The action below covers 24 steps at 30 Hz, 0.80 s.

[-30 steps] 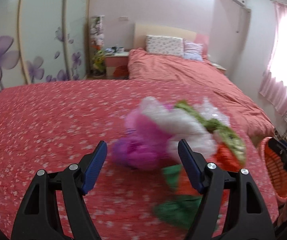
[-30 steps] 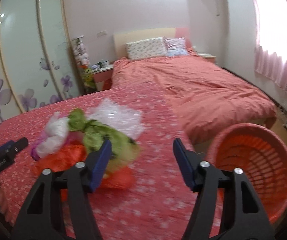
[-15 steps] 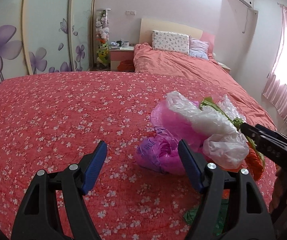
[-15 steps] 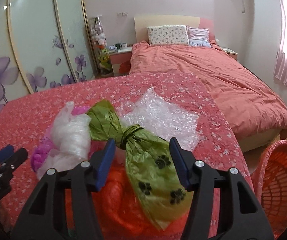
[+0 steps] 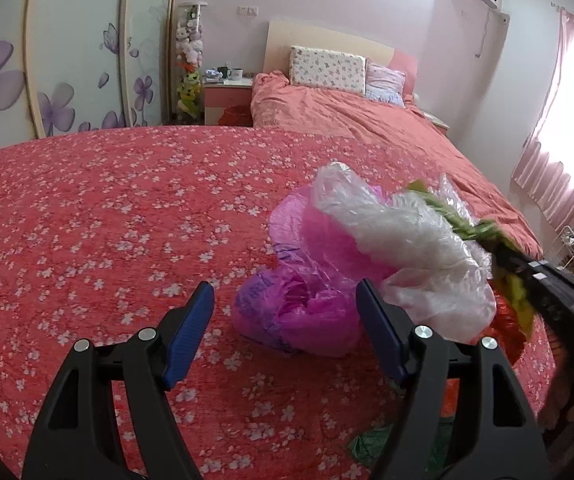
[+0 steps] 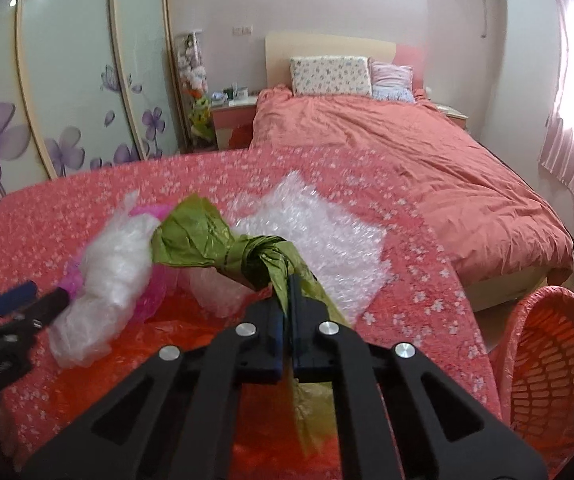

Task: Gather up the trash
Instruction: 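Grasp the green paw-print bag with the right tool while the left tool grasps the pink bag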

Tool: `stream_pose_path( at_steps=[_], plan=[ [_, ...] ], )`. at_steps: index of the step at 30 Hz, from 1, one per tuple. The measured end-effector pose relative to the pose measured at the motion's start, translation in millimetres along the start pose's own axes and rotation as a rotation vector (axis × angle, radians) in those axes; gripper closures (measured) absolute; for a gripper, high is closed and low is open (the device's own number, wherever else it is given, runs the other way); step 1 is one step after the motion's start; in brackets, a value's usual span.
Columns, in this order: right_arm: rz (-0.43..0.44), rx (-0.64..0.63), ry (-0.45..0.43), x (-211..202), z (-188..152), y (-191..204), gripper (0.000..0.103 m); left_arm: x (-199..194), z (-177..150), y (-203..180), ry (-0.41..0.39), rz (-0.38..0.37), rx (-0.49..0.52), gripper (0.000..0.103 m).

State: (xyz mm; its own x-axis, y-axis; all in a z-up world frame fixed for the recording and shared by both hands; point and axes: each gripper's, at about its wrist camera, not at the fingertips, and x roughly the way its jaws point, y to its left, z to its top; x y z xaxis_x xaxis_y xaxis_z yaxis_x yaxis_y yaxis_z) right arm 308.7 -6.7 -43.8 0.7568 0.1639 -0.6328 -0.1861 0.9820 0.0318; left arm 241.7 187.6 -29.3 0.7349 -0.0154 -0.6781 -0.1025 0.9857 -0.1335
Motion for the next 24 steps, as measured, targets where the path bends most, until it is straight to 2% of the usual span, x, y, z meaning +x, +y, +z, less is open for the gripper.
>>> stream_pose_path(
  at_steps=[4, 12, 17, 19, 22, 24],
  plan=[
    [-0.003, 0.034, -0.03, -14.8, 2.0, -13.1, 0.099, 11.7, -2.6, -3.8, 0.037, -0.011, -0.015, 0.03],
    [-0.014, 0.036, -0.027, -21.3, -2.5, -20.8, 0.099, 25.5, 2.5, -6.3, 0.068, -0.047, -0.043, 0.033],
    [-0.014, 0.035, -0.021, -21.3, -5.2, -20.4, 0.099, 37.0, 0.6, -4.0, 0.112, -0.101, -0.078, 0.033],
    [-0.014, 0.034, -0.019, -22.0, -5.7, -19.0, 0.099, 37.3, -0.1, -4.0, 0.111, -0.119, -0.081, 0.048],
    [-0.016, 0.032, -0.019, -24.0, -6.8, -16.3, 0.099, 30.1, -1.2, -5.8, 0.089, -0.112, -0.056, 0.057],
    [-0.019, 0.031, -0.022, -25.9, -6.8, -16.2, 0.099, 24.7, -1.4, -5.7, 0.075, -0.093, -0.043, 0.059]
  ],
)
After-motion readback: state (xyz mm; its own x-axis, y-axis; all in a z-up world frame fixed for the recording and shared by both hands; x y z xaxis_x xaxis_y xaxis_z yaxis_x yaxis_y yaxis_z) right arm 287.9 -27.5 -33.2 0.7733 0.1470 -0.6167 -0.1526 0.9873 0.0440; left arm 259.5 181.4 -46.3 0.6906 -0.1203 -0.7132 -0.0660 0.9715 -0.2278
